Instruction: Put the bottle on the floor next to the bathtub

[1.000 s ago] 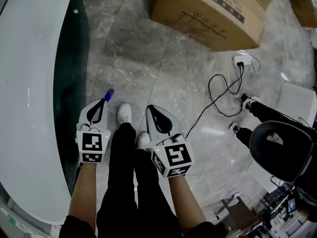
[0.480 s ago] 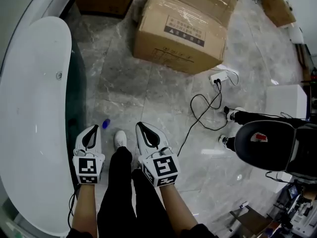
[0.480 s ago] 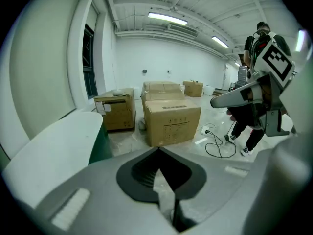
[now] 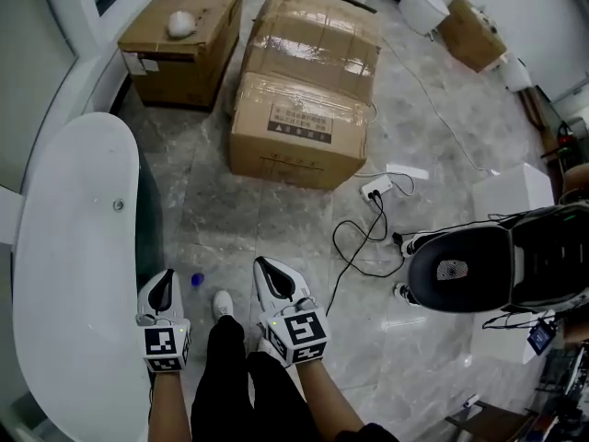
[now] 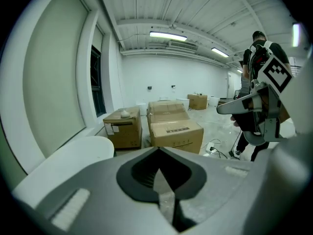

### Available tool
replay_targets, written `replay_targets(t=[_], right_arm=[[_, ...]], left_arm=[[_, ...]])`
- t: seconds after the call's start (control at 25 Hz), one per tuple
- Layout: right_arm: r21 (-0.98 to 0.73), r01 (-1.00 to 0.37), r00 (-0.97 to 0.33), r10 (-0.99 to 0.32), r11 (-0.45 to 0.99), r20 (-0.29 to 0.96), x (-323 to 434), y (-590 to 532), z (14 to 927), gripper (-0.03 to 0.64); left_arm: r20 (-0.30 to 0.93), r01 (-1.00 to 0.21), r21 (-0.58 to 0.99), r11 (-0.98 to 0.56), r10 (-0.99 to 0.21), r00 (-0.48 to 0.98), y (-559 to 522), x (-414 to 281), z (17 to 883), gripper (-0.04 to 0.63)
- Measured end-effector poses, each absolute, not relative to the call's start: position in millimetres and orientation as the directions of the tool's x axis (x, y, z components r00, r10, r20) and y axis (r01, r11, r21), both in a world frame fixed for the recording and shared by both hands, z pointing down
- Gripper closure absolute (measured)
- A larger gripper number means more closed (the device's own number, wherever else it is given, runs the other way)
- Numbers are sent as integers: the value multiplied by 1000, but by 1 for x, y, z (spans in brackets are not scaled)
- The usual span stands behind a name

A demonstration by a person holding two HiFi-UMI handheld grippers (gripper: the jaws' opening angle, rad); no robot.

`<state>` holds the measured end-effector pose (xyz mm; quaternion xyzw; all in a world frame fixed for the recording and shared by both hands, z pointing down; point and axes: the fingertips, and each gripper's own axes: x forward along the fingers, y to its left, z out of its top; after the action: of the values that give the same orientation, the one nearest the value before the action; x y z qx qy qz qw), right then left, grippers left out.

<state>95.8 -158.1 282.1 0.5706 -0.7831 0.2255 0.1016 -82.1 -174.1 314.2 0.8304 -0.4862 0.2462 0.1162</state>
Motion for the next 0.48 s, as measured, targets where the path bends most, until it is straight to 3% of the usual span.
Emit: replay_targets(t=[0.48], right_arm=[[-219,-935,-337,-893,280,298,104,-119,196,597]], left_arm=[[404,-881,-104,-462,-829,387,-137,-92,214,595]])
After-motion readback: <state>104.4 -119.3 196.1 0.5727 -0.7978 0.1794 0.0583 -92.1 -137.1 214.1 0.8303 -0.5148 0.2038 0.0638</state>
